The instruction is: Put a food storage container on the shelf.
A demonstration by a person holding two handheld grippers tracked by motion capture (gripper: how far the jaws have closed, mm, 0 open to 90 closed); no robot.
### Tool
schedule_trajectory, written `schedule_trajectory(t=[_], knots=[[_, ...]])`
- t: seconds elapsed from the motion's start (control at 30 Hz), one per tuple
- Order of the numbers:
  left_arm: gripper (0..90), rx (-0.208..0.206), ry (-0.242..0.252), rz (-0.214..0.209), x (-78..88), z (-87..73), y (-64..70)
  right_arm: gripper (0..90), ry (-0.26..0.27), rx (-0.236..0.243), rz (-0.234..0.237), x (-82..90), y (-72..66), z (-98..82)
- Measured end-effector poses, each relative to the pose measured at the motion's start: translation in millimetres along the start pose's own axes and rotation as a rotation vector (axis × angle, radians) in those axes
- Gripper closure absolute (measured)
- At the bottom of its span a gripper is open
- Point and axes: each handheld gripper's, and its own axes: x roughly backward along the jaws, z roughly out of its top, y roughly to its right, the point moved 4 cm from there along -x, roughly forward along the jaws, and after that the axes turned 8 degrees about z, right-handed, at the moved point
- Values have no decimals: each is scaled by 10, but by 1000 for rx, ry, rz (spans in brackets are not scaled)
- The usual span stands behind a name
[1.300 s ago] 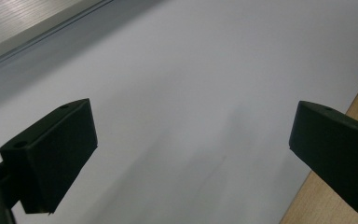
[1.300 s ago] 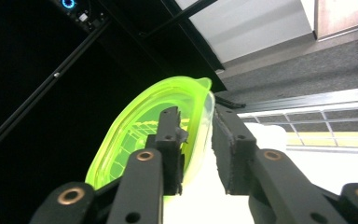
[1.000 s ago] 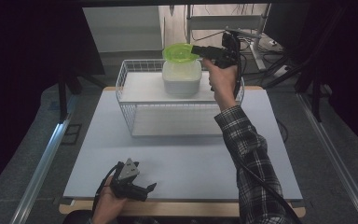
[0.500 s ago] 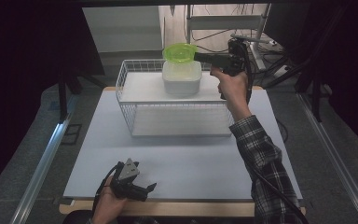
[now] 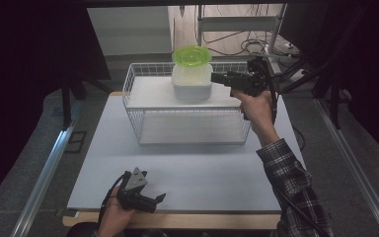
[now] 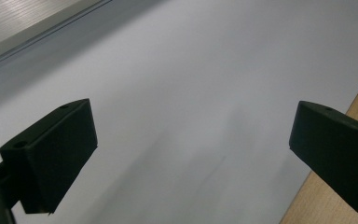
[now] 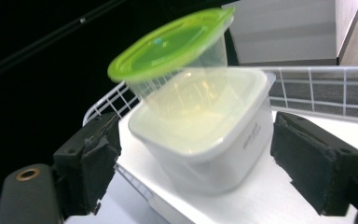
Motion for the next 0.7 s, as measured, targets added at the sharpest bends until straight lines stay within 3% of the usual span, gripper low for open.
schedule_trajectory(t=[0.17, 0.7], knots=[[5, 2, 0, -3, -4, -1, 3, 137, -32, 50, -11, 50, -25, -171], [5, 7, 5, -13, -1, 2, 4, 106, -61, 99, -1, 123, -107, -386]])
